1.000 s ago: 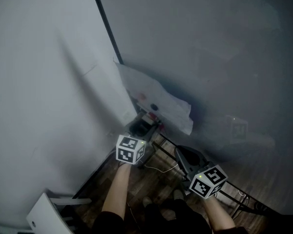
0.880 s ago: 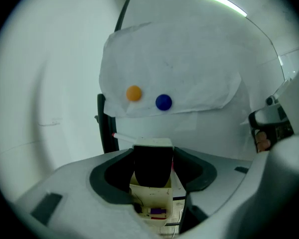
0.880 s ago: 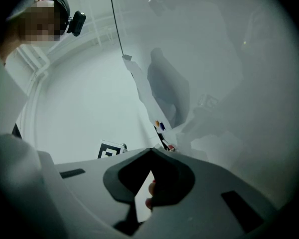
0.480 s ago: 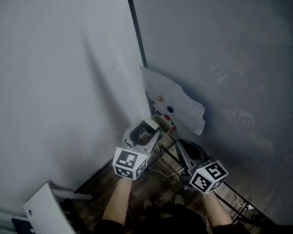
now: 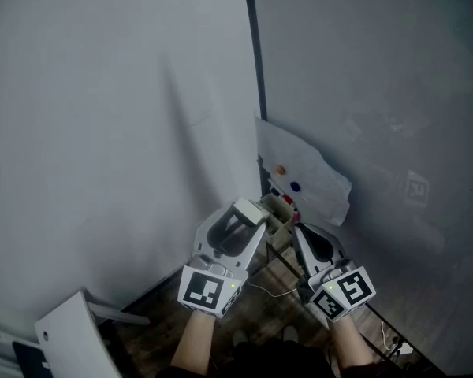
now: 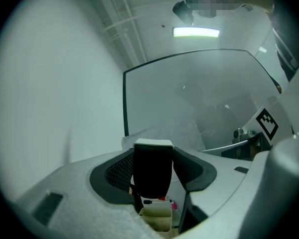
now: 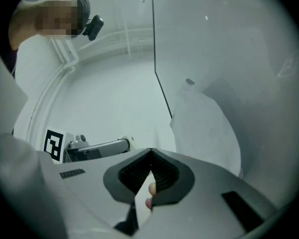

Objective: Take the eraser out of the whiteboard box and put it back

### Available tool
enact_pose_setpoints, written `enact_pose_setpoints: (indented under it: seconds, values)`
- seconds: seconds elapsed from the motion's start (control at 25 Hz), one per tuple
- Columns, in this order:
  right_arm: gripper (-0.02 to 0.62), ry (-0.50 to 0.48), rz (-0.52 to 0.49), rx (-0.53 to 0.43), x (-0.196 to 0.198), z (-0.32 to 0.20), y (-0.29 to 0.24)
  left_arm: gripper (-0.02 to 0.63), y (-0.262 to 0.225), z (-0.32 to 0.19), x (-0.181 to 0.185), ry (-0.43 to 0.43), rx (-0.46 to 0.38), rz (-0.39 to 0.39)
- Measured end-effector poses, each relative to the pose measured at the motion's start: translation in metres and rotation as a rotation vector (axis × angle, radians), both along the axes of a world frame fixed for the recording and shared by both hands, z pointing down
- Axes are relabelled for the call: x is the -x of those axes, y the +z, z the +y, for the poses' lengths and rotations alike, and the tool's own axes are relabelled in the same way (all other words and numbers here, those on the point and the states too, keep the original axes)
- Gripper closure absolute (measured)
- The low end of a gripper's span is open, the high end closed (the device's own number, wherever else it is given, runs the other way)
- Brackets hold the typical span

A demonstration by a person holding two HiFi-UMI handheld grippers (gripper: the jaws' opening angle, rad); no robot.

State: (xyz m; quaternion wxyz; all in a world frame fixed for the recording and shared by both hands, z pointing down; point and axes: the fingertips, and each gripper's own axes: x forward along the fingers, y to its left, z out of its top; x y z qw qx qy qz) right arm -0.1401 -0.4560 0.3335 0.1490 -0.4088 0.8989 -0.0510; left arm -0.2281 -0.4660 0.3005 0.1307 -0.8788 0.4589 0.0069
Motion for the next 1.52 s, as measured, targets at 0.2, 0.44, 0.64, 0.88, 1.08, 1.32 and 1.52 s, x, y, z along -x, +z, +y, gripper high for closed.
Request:
enact_pose_setpoints:
  seconds: [0.2, 0.44, 0.64, 0.88, 1.08, 1.32, 1.52]
  values:
    - [0.592, 0.0, 0.024, -0.05, 0.012, 0.003, -0.014, 0.37, -0.013, 0.01, 0.011, -0.014, -0.024, 0.022]
    - [0.592, 0.002, 0.016, -0.043, 0.016, 0.001, -0.013, 0.37, -0.013, 0.01, 0.016, -0.003, -0.009, 0.04]
    - [0.592, 0.004, 0.011, -0.036, 0.013, -0.005, -0.005, 0.37, -0.003, 0.003, 0.013, -0.004, -0.002, 0.032]
    - [0.592, 0.016, 0.016, -0.023, 0.012, -0.006, -0.003, 0.37, 0.0, 0.0, 0.015, 0.006, 0.002, 0.039]
    - [0.592, 0.023, 0.011, -0.015, 0.01, -0.007, -0.001, 0.37, 0.009, -0.008, 0.013, 0.026, 0.019, 0.052]
    - [0.592, 0.047, 0.03, 0.029, 0.006, -0.011, 0.017, 0.37, 0.038, -0.026, 0.009, 0.036, 0.082, 0.06]
    - [0.592, 0.051, 0.044, 0.076, 0.007, -0.012, 0.037, 0.37, 0.068, -0.039, 0.005, 0.044, 0.147, 0.068]
